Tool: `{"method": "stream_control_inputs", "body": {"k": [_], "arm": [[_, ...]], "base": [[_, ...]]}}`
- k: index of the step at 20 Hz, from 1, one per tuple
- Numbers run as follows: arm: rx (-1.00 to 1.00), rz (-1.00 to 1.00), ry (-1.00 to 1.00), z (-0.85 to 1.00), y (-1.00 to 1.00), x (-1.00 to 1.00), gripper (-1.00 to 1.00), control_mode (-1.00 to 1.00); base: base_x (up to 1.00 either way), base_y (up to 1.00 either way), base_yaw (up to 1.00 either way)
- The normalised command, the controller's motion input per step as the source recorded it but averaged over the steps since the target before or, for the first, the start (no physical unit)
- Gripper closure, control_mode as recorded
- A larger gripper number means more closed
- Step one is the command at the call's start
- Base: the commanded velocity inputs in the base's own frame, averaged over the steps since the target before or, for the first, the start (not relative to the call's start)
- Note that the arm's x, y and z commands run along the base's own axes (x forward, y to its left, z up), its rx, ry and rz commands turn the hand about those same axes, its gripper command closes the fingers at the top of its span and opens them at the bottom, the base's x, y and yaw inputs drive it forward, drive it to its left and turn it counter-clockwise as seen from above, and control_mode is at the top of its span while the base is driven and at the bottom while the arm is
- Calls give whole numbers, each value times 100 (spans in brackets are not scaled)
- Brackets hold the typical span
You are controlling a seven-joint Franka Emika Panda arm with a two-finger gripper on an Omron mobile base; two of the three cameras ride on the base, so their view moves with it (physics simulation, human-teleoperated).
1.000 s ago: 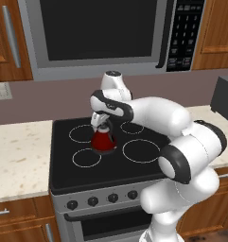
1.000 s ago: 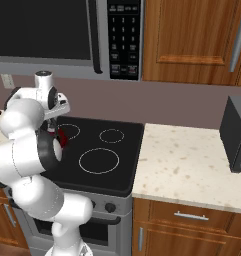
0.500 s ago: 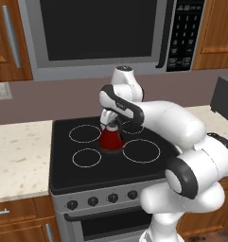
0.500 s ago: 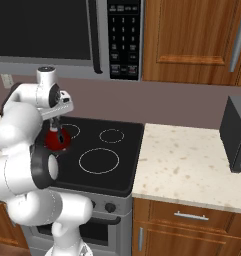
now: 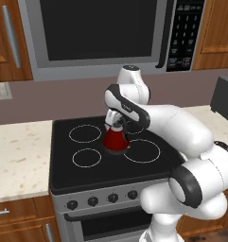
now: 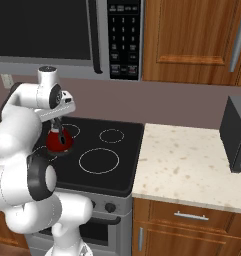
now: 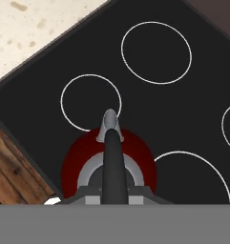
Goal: The kettle is done boiling. Turn off the stove, then wait for 300 timesteps before moving the kettle to the dining table.
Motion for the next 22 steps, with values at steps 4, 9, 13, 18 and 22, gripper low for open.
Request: {"method": "stream_control_inputs", "body": {"k": [4, 9, 13, 18, 22], "arm": [[0, 0, 0, 0, 0, -1, 100, -100], [0, 0, 0, 0, 0, 0, 100, 100], [0, 0, 0, 0, 0, 0, 100, 100], [0, 0, 0, 0, 0, 0, 100, 100], [0, 0, 0, 0, 0, 0, 100, 100]], "base": [[0, 0, 0], [-23, -6, -1], [-66, -24, -10], [-58, -26, -14], [-37, -24, -27]]}}
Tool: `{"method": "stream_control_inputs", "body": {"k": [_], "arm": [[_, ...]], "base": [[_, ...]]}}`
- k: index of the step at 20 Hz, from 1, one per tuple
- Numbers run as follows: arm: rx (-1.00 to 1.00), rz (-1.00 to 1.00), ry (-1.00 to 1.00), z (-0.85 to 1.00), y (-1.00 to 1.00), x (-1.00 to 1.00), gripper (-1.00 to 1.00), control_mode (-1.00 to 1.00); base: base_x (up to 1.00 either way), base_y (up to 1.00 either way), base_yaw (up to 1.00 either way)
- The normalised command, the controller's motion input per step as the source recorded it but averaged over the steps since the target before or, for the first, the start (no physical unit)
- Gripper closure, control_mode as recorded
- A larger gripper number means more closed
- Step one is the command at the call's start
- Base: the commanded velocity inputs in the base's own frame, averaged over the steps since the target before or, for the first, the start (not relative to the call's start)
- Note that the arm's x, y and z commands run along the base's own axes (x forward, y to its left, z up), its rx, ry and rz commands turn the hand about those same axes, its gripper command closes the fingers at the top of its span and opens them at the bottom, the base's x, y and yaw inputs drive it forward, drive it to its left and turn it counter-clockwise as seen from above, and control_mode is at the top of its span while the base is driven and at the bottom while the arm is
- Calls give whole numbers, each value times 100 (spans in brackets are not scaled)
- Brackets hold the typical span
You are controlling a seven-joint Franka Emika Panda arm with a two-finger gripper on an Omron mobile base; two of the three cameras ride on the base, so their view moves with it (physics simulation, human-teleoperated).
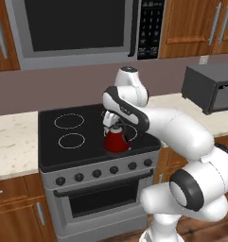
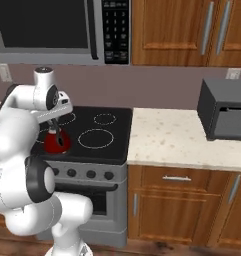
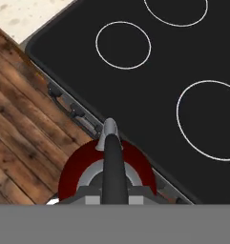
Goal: The kettle is done boiling. Turn off the stove, then wait for 300 timesteps before moving the kettle to the dining table.
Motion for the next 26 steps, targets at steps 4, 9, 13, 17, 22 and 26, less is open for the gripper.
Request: {"method": "stream_control_inputs", "body": {"k": [4, 9, 13, 17, 22, 26], "arm": [[0, 0, 0, 0, 0, 0, 100, 100], [0, 0, 0, 0, 0, 0, 100, 100], [0, 0, 0, 0, 0, 0, 100, 100], [0, 0, 0, 0, 0, 0, 100, 100], [0, 0, 0, 0, 0, 0, 100, 100], [0, 0, 0, 0, 0, 0, 100, 100]], "base": [[-27, -20, -34], [-20, -6, -35], [-17, -12, -34], [-14, -10, -35], [-19, -14, -38], [-12, -34, -41]]}}
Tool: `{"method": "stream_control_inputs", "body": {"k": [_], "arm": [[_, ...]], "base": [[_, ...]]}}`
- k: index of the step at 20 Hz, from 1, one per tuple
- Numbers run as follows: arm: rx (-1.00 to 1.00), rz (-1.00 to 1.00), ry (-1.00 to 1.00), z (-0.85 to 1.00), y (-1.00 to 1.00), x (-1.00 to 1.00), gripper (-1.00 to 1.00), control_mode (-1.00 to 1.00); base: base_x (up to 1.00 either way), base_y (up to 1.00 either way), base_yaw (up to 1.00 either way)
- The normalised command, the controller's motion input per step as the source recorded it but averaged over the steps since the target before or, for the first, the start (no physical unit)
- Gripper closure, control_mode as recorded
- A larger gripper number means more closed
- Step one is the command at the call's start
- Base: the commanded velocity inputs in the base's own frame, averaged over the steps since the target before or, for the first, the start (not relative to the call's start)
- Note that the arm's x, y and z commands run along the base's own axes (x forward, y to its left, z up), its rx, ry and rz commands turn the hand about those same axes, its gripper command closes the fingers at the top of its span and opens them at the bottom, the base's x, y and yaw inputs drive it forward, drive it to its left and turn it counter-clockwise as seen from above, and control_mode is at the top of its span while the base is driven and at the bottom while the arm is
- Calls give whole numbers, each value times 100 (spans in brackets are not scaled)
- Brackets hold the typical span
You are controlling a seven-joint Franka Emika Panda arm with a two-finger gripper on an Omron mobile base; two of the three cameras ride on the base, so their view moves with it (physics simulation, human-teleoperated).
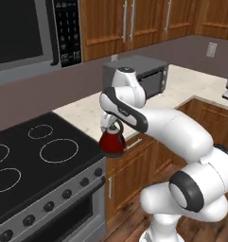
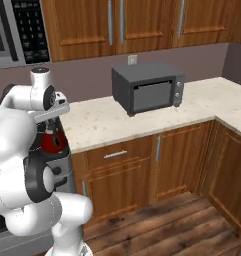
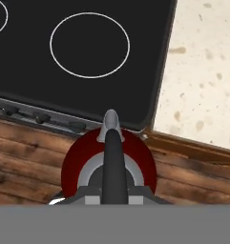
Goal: The kettle is done boiling. Turn off the stove, then wait for 300 timesteps before moving the kettle to the dining table.
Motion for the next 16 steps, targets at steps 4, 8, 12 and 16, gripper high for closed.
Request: {"method": "stream_control_inputs", "body": {"k": [4, 8, 12, 16], "arm": [[0, 0, 0, 0, 0, 0, 100, 100], [0, 0, 0, 0, 0, 0, 100, 100], [0, 0, 0, 0, 0, 0, 100, 100], [0, 0, 0, 0, 0, 0, 100, 100]], "base": [[-15, -38, -43], [-18, -40, -44], [-21, -41, -44], [-22, -39, -44]]}}
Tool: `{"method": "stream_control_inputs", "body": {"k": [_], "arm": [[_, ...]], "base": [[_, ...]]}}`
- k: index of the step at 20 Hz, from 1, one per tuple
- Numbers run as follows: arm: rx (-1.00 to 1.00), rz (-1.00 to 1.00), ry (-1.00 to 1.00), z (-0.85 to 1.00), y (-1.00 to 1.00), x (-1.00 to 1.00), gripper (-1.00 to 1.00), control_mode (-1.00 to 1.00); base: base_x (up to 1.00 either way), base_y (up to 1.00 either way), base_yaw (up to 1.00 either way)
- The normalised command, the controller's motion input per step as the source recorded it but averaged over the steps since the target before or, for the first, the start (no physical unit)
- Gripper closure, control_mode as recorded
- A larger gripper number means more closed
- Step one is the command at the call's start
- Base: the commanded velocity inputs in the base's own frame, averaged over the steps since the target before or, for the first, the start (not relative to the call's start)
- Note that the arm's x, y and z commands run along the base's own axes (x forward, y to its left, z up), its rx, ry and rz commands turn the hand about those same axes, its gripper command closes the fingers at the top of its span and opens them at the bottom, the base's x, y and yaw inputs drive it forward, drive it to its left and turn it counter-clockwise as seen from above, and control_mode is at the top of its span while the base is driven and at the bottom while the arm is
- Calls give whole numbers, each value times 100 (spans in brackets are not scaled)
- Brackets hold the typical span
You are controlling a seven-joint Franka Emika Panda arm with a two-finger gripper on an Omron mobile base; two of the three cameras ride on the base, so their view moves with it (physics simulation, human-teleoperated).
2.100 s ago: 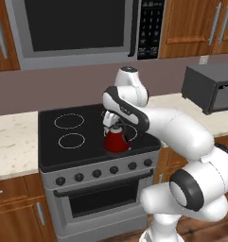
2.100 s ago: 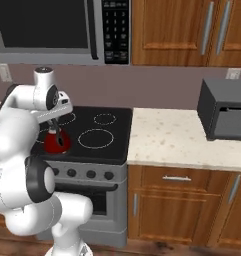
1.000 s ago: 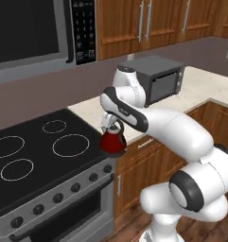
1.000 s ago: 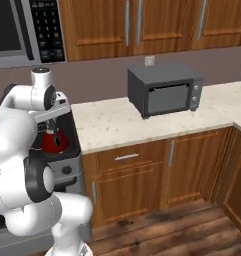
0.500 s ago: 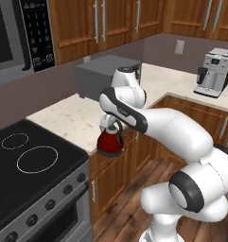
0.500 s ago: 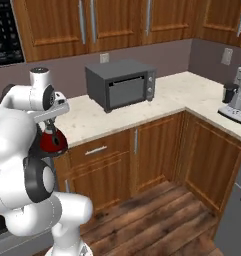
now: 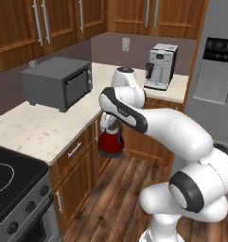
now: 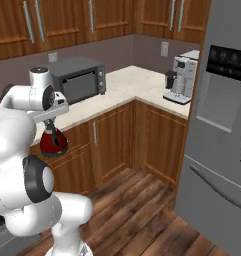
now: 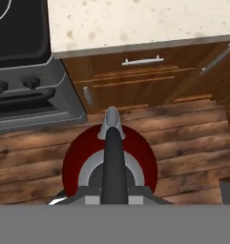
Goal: The kettle is done boiling. Turn off the stove, then wait for 300 timesteps before moving the kettle to the dining table.
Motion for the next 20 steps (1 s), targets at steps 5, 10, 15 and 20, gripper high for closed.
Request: {"method": "stream_control_inputs", "body": {"k": [5, 10, 15, 20], "arm": [[0, 0, 0, 0, 0, 0, 100, 100], [0, 0, 0, 0, 0, 0, 100, 100], [0, 0, 0, 0, 0, 0, 100, 100], [0, 0, 0, 0, 0, 0, 100, 100]], "base": [[-24, -35, -44], [-26, -38, -44], [-32, -34, -44], [-33, -34, -43]]}}
